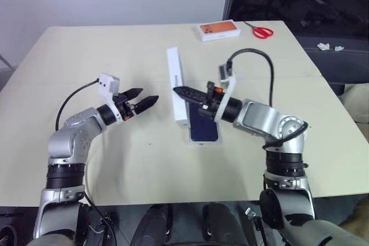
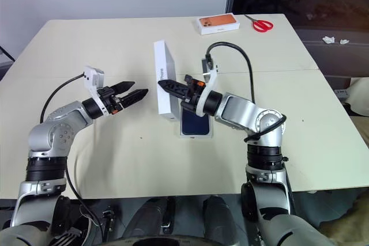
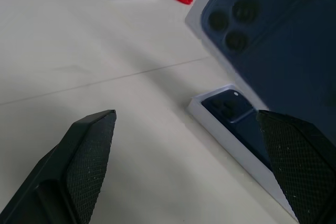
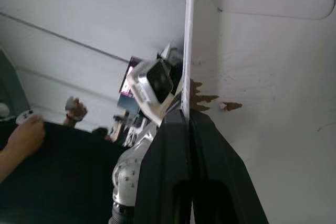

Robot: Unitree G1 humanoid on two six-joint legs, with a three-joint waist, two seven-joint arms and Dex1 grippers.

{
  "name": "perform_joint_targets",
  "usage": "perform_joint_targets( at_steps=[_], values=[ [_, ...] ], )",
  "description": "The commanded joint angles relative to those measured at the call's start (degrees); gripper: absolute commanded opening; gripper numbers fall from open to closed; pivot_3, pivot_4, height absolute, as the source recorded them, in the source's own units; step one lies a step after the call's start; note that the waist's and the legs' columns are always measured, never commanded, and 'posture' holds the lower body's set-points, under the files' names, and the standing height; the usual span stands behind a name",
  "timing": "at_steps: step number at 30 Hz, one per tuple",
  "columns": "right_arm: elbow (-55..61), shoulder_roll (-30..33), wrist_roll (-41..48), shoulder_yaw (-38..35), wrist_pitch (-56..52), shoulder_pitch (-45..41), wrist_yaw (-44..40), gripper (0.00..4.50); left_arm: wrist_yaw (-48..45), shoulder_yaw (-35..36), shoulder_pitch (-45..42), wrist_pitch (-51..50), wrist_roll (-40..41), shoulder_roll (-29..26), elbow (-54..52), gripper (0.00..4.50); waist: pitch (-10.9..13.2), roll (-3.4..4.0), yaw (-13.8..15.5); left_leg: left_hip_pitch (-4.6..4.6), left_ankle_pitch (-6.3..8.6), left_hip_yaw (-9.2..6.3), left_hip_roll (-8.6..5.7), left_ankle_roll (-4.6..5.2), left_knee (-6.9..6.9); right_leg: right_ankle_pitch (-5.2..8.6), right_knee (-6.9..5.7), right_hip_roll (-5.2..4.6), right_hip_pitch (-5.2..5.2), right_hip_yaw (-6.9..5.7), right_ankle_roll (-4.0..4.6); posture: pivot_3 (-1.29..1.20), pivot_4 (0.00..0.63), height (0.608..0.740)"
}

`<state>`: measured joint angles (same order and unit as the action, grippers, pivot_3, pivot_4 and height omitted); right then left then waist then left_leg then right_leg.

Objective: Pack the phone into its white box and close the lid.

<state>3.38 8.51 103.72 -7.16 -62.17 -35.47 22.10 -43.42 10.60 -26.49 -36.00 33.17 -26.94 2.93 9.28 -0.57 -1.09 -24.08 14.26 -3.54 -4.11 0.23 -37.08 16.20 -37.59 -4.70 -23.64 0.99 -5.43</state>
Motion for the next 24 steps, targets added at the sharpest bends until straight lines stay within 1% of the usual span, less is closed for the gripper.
perform_joint_targets(
  at_steps=[1,4,8,9,10,11,12,14,18,21,24],
  values=[
    [1.6,-1.4,4.5,1.6,3.6,0.2,1.4,0.02,-0.5,1.7,0.2,1.5,1.3,-0.5,-3.3,4.5,0.0,0.0,0.1,0.0,0.0,0.0,0.0,0.0,-0.01,0.0,0.0,0.0,0.01,-0.01,0.0,0.0,0.15,0.74],
    [0.5,-2.9,2.0,4.5,3.9,0.9,0.0,0.02,-1.5,1.7,1.6,3.4,0.6,-1.2,-4.6,4.5,0.0,0.0,-0.1,0.0,0.0,0.01,-0.01,0.0,0.0,0.0,0.0,-0.01,0.0,0.01,0.0,0.0,0.15,0.74],
    [-1.4,-2.7,0.4,6.0,3.8,2.6,-1.8,0.02,-1.3,1.7,2.0,3.2,0.6,-1.5,-5.1,4.5,0.0,0.0,0.0,0.0,0.0,0.01,0.02,-0.01,0.02,0.0,0.0,0.03,-0.02,0.01,0.0,0.0,0.15,0.74],
    [-2.2,-2.9,-0.1,6.3,3.8,2.9,-2.4,0.46,-1.4,1.6,2.4,3.3,0.5,-1.5,-5.4,4.5,0.0,0.0,0.0,0.0,0.0,0.01,0.01,-0.01,0.02,0.0,0.0,0.02,-0.01,0.01,0.0,0.0,0.15,0.74],
    [-3.2,-3.0,-0.7,6.6,3.7,3.1,-2.9,0.59,-1.6,1.5,2.8,2.7,0.9,-1.5,-5.7,4.5,0.0,0.0,0.0,0.0,0.0,0.01,0.01,0.0,0.01,0.0,0.0,0.02,-0.01,0.01,0.0,0.0,0.15,0.74],
    [-3.9,-3.1,-0.8,6.7,3.7,3.2,-3.2,0.95,-1.8,1.3,3.2,2.2,1.3,-1.5,-6.0,4.5,0.0,0.0,0.0,0.0,0.0,0.01,0.01,0.0,0.01,0.0,0.0,0.02,-0.01,0.01,0.0,0.0,0.15,0.74],
    [-4.2,-3.1,-1.2,6.7,3.7,3.1,-3.6,1.39,-1.8,1.0,3.7,2.2,1.2,-1.4,-6.4,4.5,0.0,0.01,0.0,0.0,0.0,0.01,0.01,0.0,0.01,0.0,0.0,0.02,-0.01,0.01,0.0,0.0,0.15,0.74],
    [-4.6,-2.9,-2.6,6.5,3.9,2.7,-4.2,2.46,-2.3,0.2,4.9,1.6,1.4,-1.2,-7.1,4.5,0.0,0.01,0.0,0.0,0.0,0.01,0.01,0.0,0.02,0.0,0.0,0.02,-0.01,0.01,0.0,0.0,0.15,0.74],
    [-5.2,-1.9,-5.6,5.6,4.1,2.6,-5.2,4.44,-2.3,-1.7,7.7,2.5,0.3,-0.2,-7.7,4.5,0.0,0.01,0.0,0.0,0.0,0.01,0.01,-0.01,0.01,0.0,0.0,0.02,-0.01,0.02,0.0,0.0,0.15,0.74],
    [-4.5,-0.2,-8.2,5.2,3.6,2.2,-7.0,4.44,-2.6,-2.8,9.4,2.8,0.1,0.8,-7.7,4.5,0.0,0.01,0.1,0.0,0.0,0.01,0.0,0.0,0.02,0.0,0.0,0.01,-0.01,0.02,0.0,0.0,0.15,0.74],
    [-3.1,2.9,-10.5,4.6,2.6,0.0,-10.6,4.5,-2.7,-3.7,9.9,2.5,0.4,1.6,-7.4,3.72,0.0,0.01,0.1,0.0,0.0,0.02,0.0,0.0,0.0,0.0,0.01,0.0,0.0,0.02,0.0,0.0,0.15,0.74]
  ],
)
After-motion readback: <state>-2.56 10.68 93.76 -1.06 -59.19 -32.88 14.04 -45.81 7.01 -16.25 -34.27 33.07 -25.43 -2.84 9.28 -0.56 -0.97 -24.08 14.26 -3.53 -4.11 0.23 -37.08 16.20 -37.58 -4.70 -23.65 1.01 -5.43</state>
